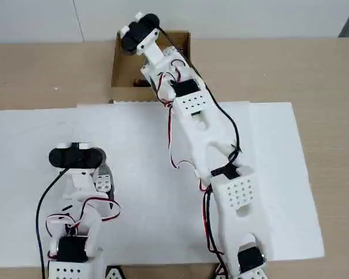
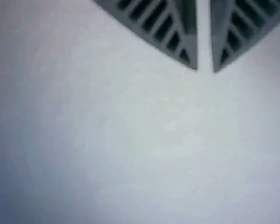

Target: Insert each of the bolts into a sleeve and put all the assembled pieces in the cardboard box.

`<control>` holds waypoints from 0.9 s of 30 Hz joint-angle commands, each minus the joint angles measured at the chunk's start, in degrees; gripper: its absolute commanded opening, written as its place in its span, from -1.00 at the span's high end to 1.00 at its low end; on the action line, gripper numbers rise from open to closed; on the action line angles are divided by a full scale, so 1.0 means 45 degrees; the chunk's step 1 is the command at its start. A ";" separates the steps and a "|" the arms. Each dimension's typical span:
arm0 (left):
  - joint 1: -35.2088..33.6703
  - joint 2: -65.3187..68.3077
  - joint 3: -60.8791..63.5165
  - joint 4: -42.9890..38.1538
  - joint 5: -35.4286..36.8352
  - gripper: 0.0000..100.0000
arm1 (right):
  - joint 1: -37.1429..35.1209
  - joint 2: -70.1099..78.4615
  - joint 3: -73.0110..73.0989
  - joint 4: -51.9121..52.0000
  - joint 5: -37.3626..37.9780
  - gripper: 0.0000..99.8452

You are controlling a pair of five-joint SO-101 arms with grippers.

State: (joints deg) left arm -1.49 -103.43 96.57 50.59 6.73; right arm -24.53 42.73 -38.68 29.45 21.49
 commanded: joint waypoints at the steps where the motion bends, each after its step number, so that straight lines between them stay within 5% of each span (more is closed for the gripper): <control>1: 0.0000 -0.0156 -0.0068 0.0059 0.0059 0.99 | -0.0068 -0.1592 -0.0684 0.0283 0.0137 1.00; 27: 0.0000 -0.0156 -0.0068 0.0059 0.0059 0.99 | 0.1143 -0.9661 -0.0684 1.0540 -0.4161 1.00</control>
State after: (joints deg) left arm -1.49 -103.43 96.57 50.59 6.73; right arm -20.84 5.98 -38.68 72.18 5.23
